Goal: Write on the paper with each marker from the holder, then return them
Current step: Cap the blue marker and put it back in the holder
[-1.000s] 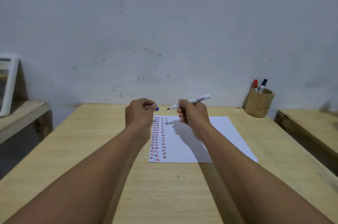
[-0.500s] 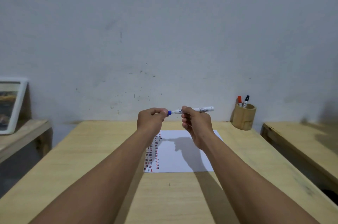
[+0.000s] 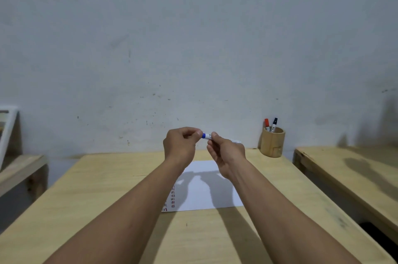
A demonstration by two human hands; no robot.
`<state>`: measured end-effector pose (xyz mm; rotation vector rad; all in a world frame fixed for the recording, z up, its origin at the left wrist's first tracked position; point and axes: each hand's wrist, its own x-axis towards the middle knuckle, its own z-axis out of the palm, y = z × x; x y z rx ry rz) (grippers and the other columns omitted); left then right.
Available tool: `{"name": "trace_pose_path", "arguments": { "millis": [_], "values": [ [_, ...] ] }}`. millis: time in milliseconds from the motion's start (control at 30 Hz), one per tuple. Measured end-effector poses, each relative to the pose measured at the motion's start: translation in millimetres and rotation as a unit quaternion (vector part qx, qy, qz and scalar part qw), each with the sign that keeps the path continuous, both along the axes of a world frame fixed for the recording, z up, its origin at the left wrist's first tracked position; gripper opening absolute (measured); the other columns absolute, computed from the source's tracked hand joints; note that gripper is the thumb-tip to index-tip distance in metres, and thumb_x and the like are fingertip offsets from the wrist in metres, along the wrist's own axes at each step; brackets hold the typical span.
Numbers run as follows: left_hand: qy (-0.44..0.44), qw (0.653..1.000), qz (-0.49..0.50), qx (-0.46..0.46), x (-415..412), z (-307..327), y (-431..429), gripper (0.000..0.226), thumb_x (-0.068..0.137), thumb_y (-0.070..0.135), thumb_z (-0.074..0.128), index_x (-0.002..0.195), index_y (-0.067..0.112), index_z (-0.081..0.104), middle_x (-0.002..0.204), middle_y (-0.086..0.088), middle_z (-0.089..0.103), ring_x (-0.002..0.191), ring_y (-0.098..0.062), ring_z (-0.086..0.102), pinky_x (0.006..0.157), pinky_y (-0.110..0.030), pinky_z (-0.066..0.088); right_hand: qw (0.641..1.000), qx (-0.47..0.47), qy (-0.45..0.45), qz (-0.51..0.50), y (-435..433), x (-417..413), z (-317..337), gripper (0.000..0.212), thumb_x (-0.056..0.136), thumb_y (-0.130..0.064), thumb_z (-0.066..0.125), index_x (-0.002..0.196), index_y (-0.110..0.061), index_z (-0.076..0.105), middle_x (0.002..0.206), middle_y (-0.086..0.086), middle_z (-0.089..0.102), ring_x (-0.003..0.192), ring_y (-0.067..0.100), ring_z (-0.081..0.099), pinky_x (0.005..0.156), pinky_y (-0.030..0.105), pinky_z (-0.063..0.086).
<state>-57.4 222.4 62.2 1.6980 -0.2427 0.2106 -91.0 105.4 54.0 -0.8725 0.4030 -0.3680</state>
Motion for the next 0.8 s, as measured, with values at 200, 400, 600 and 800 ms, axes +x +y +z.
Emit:
{"name": "trace_pose_path", "arguments": {
  "millis": [200,400,600,800],
  "values": [
    [-0.066,0.996,0.049,0.034,-8,15,-27,0.01,0.092,0.024,0.069,0.091,0.021,0.079,0.078,0.009,0.072,0.067,0.0,0.061,0.06,-0.013,0.04,0.966,-0.251,0.026,-0.047,-15,-5,4,0.032,0.098,-0.016,0.059,0.127,-0.004,0.06,0.082,0.01,0.069,0.067,0.019,0.066,0.07,0.032,0.061],
    [-0.092,0.992,0.039,0.072,-1,26,-56,0.015,0.094,0.03,0.066,0.085,0.027,0.077,0.078,0.008,0.073,0.059,-0.01,0.056,0.058,-0.025,0.043,0.874,-0.478,0.079,-0.042,-53,-14,8,0.014,0.092,-0.014,0.056,0.101,-0.019,0.066,0.078,0.007,0.074,0.058,0.016,0.066,0.057,0.033,0.056],
    [-0.087,0.993,0.006,0.084,7,24,-102,0.033,0.103,0.034,0.046,0.096,0.021,0.075,0.09,0.004,0.075,0.074,-0.012,0.059,0.065,-0.027,0.042,0.813,-0.57,0.089,-0.08,-107,-16,7,0.011,0.095,-0.028,0.065,0.1,-0.021,0.072,0.058,-0.006,0.056,0.05,0.011,0.049,0.047,0.027,0.033],
    [-0.054,0.995,-0.029,0.082,19,4,-159,0.034,0.105,0.028,0.042,0.107,0.013,0.072,0.102,-0.003,0.075,0.09,-0.019,0.061,0.077,-0.025,0.038,0.81,-0.565,0.113,-0.107,-171,-5,13,0.023,0.097,-0.029,0.065,0.105,-0.011,0.075,0.092,0.001,0.07,0.07,0.018,0.058,0.06,0.028,0.043]
  ]
}}
